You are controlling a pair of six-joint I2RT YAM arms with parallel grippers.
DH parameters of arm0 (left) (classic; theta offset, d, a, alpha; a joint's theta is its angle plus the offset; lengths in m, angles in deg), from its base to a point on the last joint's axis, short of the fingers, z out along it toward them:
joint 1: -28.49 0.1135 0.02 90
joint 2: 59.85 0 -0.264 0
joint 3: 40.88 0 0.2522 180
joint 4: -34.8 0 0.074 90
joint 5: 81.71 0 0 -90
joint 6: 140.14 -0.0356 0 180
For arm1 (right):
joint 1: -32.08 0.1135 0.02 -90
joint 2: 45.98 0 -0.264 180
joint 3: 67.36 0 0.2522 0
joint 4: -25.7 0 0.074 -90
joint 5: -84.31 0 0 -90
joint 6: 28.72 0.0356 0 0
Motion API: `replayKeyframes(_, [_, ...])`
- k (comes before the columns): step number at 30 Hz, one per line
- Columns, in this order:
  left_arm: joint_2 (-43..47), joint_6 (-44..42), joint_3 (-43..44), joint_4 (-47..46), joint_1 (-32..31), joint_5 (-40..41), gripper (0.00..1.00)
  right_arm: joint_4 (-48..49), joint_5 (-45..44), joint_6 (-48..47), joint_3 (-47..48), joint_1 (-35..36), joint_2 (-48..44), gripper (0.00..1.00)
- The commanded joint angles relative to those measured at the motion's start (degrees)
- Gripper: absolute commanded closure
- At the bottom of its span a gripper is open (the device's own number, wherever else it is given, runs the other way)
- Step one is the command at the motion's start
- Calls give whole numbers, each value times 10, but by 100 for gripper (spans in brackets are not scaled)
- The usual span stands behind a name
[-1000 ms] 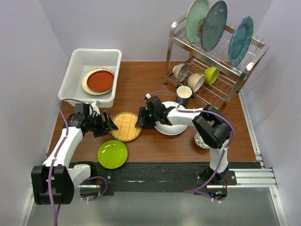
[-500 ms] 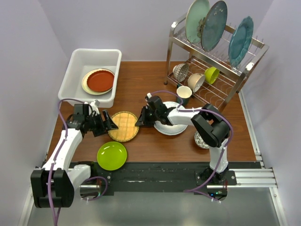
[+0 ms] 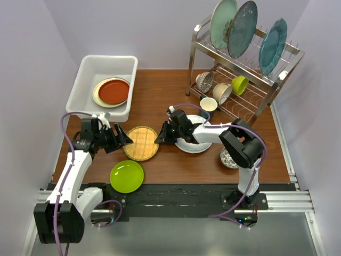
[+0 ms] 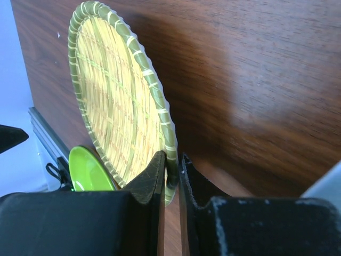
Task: Place the plates into the plastic bin on the countertop
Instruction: Pick up the plate at the center of the board.
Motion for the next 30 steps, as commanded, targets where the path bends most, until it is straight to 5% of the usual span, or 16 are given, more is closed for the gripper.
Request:
replayKeyframes(1, [5, 32, -6, -7, -3, 18, 26, -13, -27, -16, -23, -8, -27, 100])
replayKeyframes(10, [-17, 62, -13, -6, -2, 40, 26, 17, -18, 1, -52, -29, -58, 100])
replayKeyframes(30, [-72, 150, -95, -195, -3, -32, 29, 137, 74, 75, -104, -64, -119, 100])
